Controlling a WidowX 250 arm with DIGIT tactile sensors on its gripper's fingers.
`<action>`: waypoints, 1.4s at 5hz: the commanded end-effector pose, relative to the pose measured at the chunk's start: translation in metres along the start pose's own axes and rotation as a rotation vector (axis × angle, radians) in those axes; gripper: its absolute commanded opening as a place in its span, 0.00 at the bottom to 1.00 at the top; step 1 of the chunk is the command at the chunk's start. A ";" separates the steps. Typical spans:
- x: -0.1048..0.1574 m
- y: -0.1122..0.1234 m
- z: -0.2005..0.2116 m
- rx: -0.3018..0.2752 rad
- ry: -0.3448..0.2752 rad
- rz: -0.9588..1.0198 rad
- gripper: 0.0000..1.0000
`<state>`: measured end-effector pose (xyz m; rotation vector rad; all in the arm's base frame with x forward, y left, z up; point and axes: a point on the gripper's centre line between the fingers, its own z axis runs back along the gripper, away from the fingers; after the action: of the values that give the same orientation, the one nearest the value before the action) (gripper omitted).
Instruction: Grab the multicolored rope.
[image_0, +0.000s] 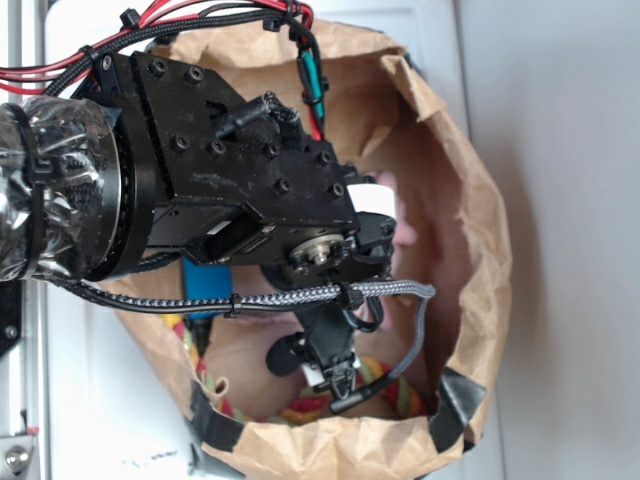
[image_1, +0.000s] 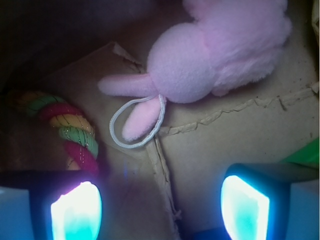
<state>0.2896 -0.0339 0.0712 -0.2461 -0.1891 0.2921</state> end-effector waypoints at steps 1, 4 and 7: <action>-0.002 -0.018 0.023 -0.084 -0.005 -0.009 1.00; 0.005 -0.034 0.002 -0.083 -0.005 0.057 1.00; -0.009 -0.061 -0.021 -0.078 0.023 0.020 1.00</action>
<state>0.2942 -0.0895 0.0511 -0.3039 -0.1330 0.3359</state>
